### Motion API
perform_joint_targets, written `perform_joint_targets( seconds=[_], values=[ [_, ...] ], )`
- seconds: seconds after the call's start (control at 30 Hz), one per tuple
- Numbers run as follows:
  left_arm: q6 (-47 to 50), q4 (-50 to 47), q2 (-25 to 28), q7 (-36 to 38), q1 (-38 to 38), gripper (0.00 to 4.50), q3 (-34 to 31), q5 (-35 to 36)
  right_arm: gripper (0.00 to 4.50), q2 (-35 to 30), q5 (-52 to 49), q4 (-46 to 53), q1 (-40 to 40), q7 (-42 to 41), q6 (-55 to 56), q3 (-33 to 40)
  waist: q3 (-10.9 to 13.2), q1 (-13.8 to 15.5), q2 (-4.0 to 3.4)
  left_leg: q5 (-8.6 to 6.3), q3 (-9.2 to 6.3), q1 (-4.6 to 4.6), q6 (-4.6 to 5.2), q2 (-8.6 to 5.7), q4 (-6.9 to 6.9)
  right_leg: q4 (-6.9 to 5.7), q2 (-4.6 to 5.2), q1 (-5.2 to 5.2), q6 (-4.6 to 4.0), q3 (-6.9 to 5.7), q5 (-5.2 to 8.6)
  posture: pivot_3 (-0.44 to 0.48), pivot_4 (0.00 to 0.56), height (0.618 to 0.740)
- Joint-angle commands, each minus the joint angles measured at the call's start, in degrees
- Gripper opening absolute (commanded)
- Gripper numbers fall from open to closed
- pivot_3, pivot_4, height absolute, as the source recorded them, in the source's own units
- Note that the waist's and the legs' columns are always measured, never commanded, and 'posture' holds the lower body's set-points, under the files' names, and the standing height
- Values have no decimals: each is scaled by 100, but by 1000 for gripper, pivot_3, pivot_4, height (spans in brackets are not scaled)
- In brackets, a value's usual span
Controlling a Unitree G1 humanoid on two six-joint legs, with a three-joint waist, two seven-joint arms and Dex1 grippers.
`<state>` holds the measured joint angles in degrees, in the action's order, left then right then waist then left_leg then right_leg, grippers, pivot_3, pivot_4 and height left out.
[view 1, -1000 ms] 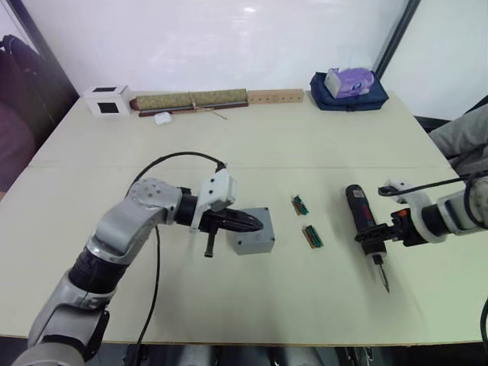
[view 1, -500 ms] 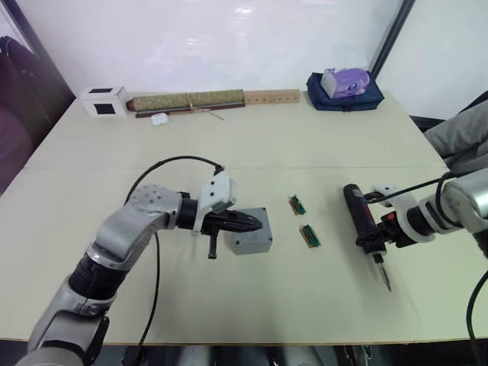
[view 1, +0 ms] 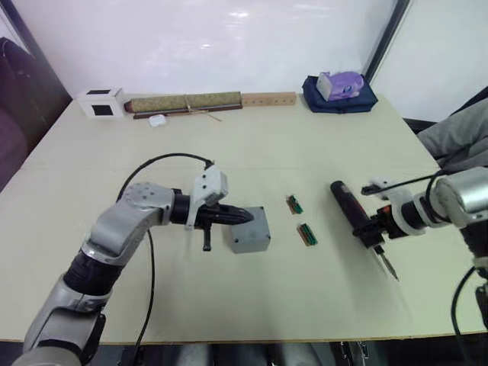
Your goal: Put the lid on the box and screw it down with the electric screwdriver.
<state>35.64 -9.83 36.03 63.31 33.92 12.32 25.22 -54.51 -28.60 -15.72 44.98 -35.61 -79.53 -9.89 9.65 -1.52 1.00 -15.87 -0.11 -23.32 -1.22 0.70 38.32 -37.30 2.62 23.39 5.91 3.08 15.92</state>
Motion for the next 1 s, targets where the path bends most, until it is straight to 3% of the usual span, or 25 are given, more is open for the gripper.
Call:
perform_joint_targets(
  seconds=[0.03, 0.1, 0.17, 0.27, 0.4, 0.53, 0.8, 1.0],
  values=[
    [-190, 406, 83, 113, 217, 0, -223, -75, 1766, 735, -345, 939, 318, 497, 2237, 2226, 22, -30, -38, 0, 8, -6, 0, -1, -1, -5, -1, 11, 4, 6, -2, 0, 150, 740],
    [-194, 529, 98, 189, 281, 0, -243, -49, 1766, 1412, -846, 1681, 50, 852, 2423, 3140, 22, -42, -40, 0, 3, -18, -1, -2, -11, -25, -6, 34, 5, 10, 0, 0, 150, 740],
    [-183, 607, 119, 249, 334, 0, -239, -51, 1766, 1951, -1251, 2338, -189, 1229, 2121, 3520, 18, -9, -43, 2, -17, -41, -4, 13, -21, -26, -22, 56, -9, 1, 10, 0, 150, 740],
    [-164, 659, 139, 321, 407, 0, -180, -96, 1766, 2936, -1954, 3304, -546, 1718, 2190, 3756, 12, 82, -34, 9, -28, -87, -17, 25, -18, -67, -16, 107, -17, -15, 14, 0, 150, 740],
    [-103, 598, 149, 374, 462, 0, -115, -105, 1766, 3786, -2377, 4203, -982, 2036, 2457, 3460, 19, 72, -44, 14, -14, -103, -25, 1, -2, -70, 16, 114, -11, -8, 11, 0, 150, 740],
    [-39, 493, 162, 393, 438, 0, -87, -93, 1766, 4086, -2027, 4628, -1384, 2133, 2839, 2809, 20, 63, -47, 17, -16, -99, -28, -9, 13, -71, 16, 111, -2, -7, 5, 0, 150, 740],
    [9, 349, 66, 424, 400, 0, 139, -150, 1766, 4097, -1588, 4767, -1814, 2031, 3514, 2122, 20, 37, -46, 17, -19, -97, -28, -8, 14, -74, 1, 111, -3, -9, 6, 0, 150, 740],
    [-415, 692, -88, 333, 233, 0, 684, -760, 1766, 4008, -1131, 4653, -2049, 1838, 3874, 1542, 20, 40, -46, 17, -18, -94, -28, -8, 14, -77, -1, 111, -4, -8, 6, 0, 150, 740]
  ],
)
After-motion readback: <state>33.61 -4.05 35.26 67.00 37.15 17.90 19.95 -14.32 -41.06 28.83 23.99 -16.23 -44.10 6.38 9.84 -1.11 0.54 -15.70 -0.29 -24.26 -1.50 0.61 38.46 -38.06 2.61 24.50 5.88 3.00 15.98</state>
